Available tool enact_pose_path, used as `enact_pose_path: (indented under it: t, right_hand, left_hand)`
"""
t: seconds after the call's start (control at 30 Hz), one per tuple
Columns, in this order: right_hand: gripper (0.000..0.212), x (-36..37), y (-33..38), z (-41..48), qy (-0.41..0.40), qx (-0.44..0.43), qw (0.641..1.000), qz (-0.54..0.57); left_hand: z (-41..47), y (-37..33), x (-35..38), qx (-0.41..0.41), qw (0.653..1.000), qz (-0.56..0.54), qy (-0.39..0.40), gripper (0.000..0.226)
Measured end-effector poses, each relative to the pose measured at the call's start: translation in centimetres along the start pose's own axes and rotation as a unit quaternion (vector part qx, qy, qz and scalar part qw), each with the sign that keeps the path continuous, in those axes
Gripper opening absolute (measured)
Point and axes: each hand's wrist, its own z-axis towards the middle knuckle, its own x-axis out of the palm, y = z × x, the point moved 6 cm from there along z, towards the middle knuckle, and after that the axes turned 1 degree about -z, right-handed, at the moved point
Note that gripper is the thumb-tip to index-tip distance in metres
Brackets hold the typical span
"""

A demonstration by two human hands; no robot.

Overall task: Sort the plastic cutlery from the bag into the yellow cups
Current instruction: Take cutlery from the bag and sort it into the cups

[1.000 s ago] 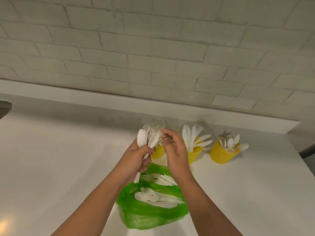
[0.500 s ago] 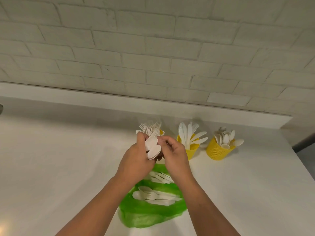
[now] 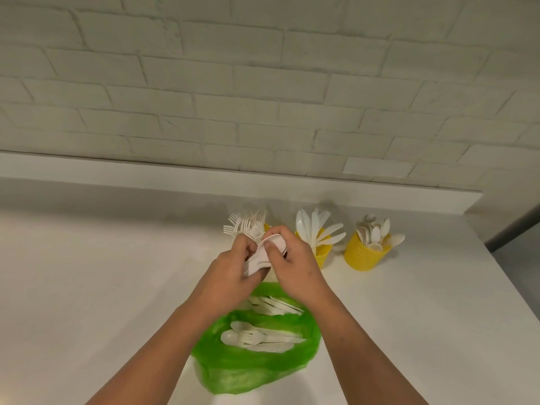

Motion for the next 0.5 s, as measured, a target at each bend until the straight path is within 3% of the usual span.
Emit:
enact_pose_path:
  t: [0.1, 0.17, 0.23, 0.33, 0.43, 0.5]
  right_hand:
    - [0.010, -1.9, 0.5, 0.8, -0.030, -0.006, 0.999, -0.017]
    - [0.008, -2.7, 0.5, 1.1, -0.040, -0.001, 0.999, 0.002]
    - [0.014, -2.7, 0.1, 0.9, -0.049, 0.031, 0.995, 0.081]
    - [0.032, -2.2, -0.8, 0.2, -0.073, 0.096, 0.960, 0.254]
    - [0.008, -2.9, -1.5, -0.4, -0.072, 0.121, 0.944, 0.299]
    - [0.005, -4.1, -2.0, -0.7, -0.062, 0.144, 0.944, 0.292]
  left_hand:
    - [-0.2, 0.7, 0.0, -0.005, 0.998, 0.041, 0.047, 0.030]
    - [-0.3, 0.5, 0.2, -0.003, 0.998, 0.008, 0.063, 0.036]
    - [-0.3, -0.2, 0.7, 0.006, 0.997, -0.037, 0.063, 0.038]
    - [0.0, -1.4, 1.6, 0.024, 0.997, -0.030, 0.068, 0.048]
    - [0.2, -2.1, 2.5, 0.035, 0.995, 0.050, 0.077, 0.060]
    - [0.3, -2.6, 2.8, 0.043, 0.993, 0.091, 0.059, 0.055]
